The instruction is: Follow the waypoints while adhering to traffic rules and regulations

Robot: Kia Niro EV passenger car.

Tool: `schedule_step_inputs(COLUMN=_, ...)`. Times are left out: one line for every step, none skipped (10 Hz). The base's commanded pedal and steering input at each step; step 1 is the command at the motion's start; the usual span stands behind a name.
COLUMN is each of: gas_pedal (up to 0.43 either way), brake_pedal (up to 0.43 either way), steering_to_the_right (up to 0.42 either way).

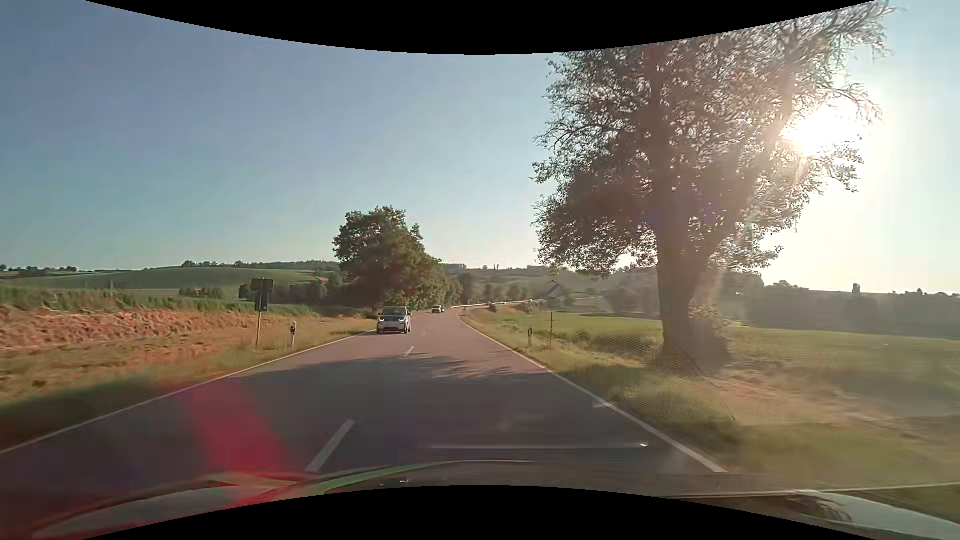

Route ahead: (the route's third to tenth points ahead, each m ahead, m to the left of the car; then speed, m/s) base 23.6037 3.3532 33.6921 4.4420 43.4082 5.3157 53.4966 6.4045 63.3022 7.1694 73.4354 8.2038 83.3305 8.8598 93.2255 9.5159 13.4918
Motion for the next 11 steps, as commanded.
schedule_step_inputs(gas_pedal=0.248, brake_pedal=0.000, steering_to_the_right=-0.030)
schedule_step_inputs(gas_pedal=0.248, brake_pedal=0.000, steering_to_the_right=-0.029)
schedule_step_inputs(gas_pedal=0.260, brake_pedal=0.000, steering_to_the_right=-0.027)
schedule_step_inputs(gas_pedal=0.319, brake_pedal=0.000, steering_to_the_right=-0.023)
schedule_step_inputs(gas_pedal=0.339, brake_pedal=0.000, steering_to_the_right=-0.021)
schedule_step_inputs(gas_pedal=0.378, brake_pedal=0.000, steering_to_the_right=-0.020)
schedule_step_inputs(gas_pedal=0.409, brake_pedal=0.000, steering_to_the_right=-0.019)
schedule_step_inputs(gas_pedal=0.429, brake_pedal=0.000, steering_to_the_right=-0.018)
schedule_step_inputs(gas_pedal=0.449, brake_pedal=0.000, steering_to_the_right=-0.016)
schedule_step_inputs(gas_pedal=0.449, brake_pedal=0.000, steering_to_the_right=-0.014)
schedule_step_inputs(gas_pedal=0.449, brake_pedal=0.000, steering_to_the_right=-0.014)
